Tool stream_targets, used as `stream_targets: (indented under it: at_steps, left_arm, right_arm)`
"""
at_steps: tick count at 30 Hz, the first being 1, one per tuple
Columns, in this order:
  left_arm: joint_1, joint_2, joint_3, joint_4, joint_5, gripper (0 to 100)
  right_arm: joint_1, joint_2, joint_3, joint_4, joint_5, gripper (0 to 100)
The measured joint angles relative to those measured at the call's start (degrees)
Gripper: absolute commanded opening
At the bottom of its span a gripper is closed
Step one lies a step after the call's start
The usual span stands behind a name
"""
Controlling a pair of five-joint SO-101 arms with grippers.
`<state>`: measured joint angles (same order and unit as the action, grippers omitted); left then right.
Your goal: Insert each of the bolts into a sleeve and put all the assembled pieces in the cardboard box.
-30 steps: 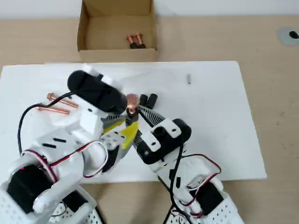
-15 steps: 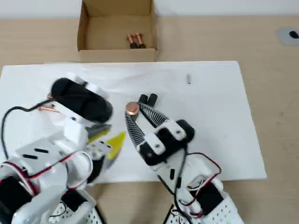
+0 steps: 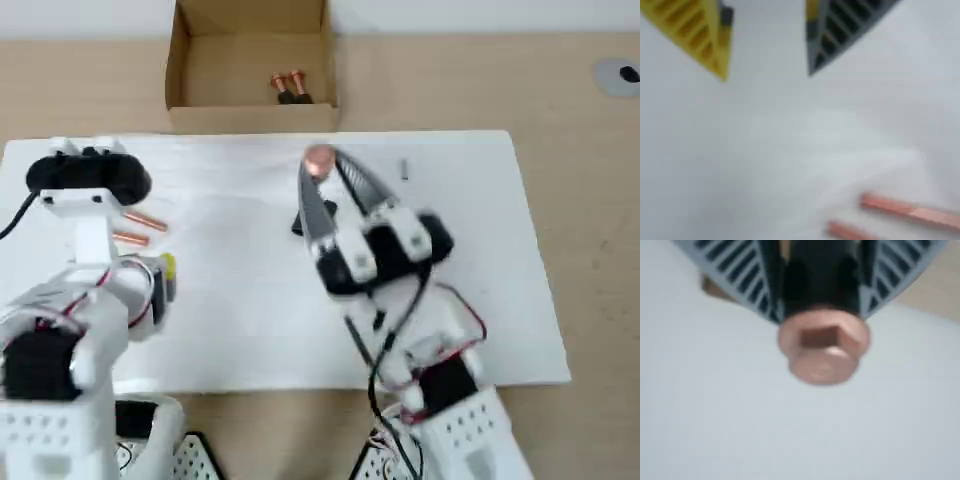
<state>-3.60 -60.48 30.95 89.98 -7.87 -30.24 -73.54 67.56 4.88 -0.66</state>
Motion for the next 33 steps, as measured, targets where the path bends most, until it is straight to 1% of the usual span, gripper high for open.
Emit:
stream_targets:
  at_steps: [4, 7, 9, 15, 26, 28, 33]
  left_arm:
    - [-5.98, 0.0, 6.86, -5.19, 0.0, 11]
    - [-7.47, 0.0, 8.53, -6.59, -0.09, 6]
    - [-7.47, 0.0, 8.7, -6.86, -0.09, 4]
    - [-7.47, 0.0, 9.14, -8.18, -1.23, 4]
    - [-7.47, 0.0, 9.14, -8.35, -2.29, 4]
    - [-7.47, 0.0, 9.14, -8.35, -2.29, 4]
    - [-7.47, 0.0, 9.14, -8.35, -2.29, 4]
  right_arm:
    - [3.25, 20.92, -15.65, -1.76, 0.0, 0.9]
    - [5.71, 36.92, -28.66, -1.85, 0.0, 0.9]
    - [7.21, 46.95, -37.27, -1.85, 0.0, 0.9]
    - [10.29, 73.58, -60.22, -1.85, 0.0, 0.9]
    - [11.08, 114.29, -99.6, -1.85, 0.0, 0.9]
    - [11.08, 121.05, -106.9, -0.35, 1.23, 0.9]
    - [11.25, 136.44, -124.13, 7.12, 2.11, 1.2]
